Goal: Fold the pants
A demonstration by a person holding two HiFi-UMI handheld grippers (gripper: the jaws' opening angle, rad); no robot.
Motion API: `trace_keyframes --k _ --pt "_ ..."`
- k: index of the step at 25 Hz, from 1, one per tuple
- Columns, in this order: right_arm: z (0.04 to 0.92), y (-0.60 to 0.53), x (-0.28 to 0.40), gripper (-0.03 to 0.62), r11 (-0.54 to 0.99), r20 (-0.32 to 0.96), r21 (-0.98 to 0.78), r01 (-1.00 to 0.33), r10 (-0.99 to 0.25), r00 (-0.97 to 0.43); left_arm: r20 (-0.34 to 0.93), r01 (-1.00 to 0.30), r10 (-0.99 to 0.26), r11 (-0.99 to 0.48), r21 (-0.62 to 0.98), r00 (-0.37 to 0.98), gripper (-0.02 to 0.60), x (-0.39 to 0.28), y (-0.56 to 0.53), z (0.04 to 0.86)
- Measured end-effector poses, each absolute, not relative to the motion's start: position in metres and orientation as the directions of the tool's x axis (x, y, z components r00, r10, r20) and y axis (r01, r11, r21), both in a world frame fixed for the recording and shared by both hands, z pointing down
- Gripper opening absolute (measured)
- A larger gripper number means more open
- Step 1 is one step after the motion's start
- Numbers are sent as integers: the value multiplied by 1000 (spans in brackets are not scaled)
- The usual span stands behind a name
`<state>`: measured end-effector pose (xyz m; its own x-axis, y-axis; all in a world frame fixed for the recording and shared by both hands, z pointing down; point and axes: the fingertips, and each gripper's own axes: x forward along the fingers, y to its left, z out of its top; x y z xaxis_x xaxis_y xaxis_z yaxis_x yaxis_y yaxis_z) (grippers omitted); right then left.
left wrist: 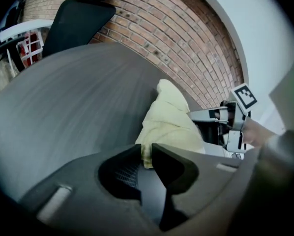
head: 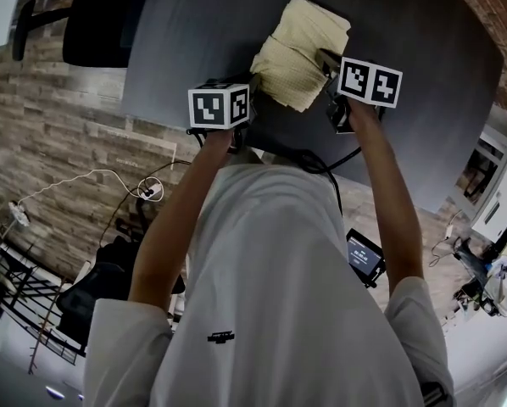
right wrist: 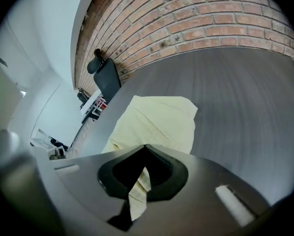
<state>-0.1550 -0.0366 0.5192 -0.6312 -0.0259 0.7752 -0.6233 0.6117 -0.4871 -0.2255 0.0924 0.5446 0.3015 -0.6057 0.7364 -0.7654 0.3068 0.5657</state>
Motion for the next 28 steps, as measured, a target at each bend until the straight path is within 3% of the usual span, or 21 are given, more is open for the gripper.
trace_keyframes --k 7,10,13,20,28 --pt "487 -25 -149 6 624 724 -500 -601 -79 -685 651 -832 -717 186 523 248 75 -228 94 492" --pt "461 -20 -147 6 675 692 -476 -563 -108 -714 627 -858 -734 121 498 260 0 -218 97 473" --pt "431 -16 -139 6 726 651 -408 -554 -194 -734 600 -904 -760 42 426 248 0 -206 101 448" --pt "355 27 -89 6 779 464 -372 -505 -315 -828 519 -942 -814 -98 322 262 -2 -157 128 398" --pt "304 106 -7 6 788 377 -356 -503 -371 -849 349 -916 -874 -223 334 340 -3 -79 183 321"
